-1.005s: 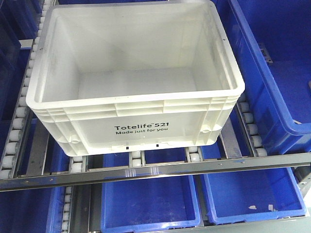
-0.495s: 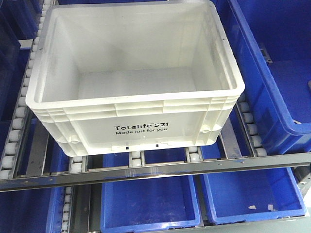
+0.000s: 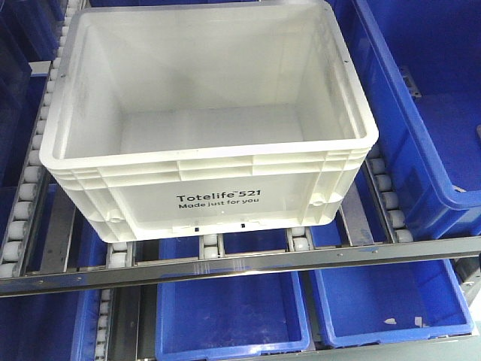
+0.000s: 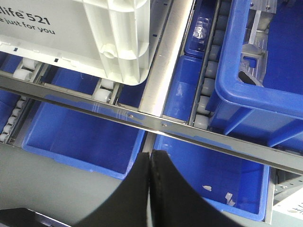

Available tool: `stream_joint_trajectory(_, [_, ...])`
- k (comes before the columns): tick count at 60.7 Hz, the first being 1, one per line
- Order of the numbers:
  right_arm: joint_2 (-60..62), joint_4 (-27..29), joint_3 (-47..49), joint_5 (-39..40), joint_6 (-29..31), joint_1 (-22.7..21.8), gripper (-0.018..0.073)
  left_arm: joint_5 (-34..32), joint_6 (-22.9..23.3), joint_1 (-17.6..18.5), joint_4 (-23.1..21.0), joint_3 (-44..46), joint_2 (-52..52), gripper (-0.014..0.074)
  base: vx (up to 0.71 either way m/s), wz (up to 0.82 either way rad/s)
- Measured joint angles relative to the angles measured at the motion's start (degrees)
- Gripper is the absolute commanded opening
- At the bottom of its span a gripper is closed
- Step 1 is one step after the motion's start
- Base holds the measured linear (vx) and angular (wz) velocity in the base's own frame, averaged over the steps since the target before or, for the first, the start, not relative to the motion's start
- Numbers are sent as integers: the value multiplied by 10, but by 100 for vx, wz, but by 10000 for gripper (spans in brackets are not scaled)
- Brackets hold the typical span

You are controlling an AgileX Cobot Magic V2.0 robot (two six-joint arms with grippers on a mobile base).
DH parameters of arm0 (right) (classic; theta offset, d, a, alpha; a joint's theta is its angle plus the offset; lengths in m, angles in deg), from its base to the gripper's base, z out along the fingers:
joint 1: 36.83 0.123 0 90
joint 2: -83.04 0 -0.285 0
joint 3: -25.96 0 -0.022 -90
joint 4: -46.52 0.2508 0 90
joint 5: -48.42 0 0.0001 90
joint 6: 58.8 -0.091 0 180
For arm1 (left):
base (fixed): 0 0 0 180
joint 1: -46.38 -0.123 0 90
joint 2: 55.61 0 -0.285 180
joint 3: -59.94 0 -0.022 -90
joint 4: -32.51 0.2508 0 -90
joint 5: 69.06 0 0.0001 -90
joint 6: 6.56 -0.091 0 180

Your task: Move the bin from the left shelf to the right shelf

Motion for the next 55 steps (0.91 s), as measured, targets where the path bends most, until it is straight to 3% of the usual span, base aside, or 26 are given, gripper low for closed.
stream_joint_trajectory(55, [2, 0, -1, 0, 0, 0, -8, 0, 1, 0, 0, 0, 0, -9, 0, 0])
